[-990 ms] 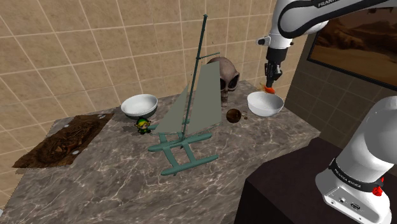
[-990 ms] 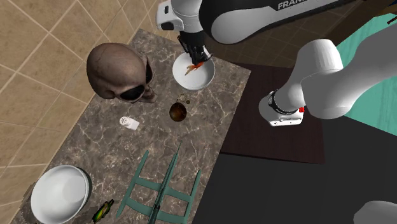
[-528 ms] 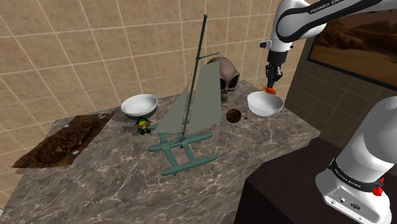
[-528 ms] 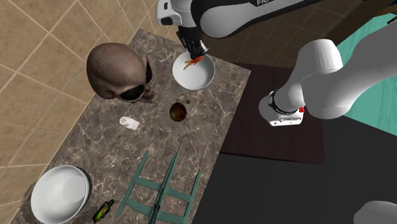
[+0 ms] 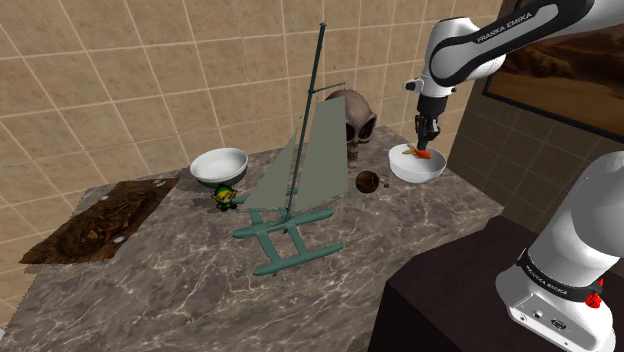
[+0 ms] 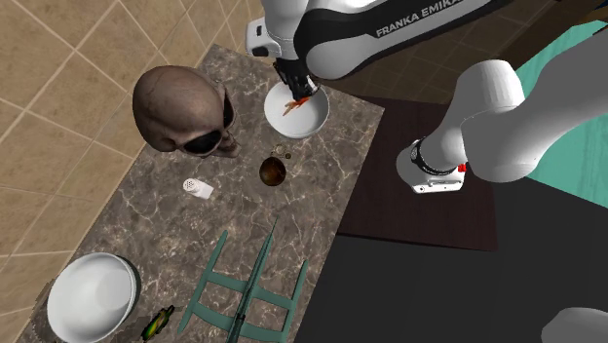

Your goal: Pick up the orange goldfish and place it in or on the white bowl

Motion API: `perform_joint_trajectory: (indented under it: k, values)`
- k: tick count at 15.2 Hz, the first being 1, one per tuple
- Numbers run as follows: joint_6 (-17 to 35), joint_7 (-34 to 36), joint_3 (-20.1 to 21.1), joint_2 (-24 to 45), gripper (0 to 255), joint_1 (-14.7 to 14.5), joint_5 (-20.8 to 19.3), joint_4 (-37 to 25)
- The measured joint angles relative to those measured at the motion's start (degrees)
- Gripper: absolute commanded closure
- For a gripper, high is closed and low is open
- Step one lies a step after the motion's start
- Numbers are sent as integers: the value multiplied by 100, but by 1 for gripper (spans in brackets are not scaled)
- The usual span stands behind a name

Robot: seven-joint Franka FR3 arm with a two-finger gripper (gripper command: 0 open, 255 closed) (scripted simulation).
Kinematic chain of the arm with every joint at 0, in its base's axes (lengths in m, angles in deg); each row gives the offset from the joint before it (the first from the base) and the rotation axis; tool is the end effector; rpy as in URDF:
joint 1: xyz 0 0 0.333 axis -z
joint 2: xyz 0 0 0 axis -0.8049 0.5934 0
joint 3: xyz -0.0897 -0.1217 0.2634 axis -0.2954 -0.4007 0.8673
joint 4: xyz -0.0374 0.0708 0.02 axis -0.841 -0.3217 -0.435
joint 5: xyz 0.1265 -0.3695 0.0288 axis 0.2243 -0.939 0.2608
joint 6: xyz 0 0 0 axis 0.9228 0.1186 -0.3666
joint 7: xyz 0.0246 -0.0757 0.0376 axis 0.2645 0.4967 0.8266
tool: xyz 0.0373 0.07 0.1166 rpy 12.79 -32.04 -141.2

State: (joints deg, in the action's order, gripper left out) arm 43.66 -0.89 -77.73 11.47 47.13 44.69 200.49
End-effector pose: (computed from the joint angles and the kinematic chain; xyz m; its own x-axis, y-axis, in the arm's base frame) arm 0.4213 -0.0777 0.3484 0.5869 0.8097 0.0039 0.8087 -0.5859 -0.0519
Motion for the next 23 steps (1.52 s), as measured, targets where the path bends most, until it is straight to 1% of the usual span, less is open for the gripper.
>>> perform_joint_trajectory:
  k: [3, 9, 10, 16, 20, 23]
  values:
    - [198, -18, -20, 94, 255, -5, 13, 105]
    - [241, -25, -26, 123, 255, -7, 19, 118]
    - [241, -25, -26, 123, 0, -7, 19, 118]
    - [241, -25, -26, 123, 0, -7, 19, 118]
    - [-362, 26, 35, -147, 0, 3, -14, -230]
    - [-530, 23, 42, -194, 0, 8, -18, -347]
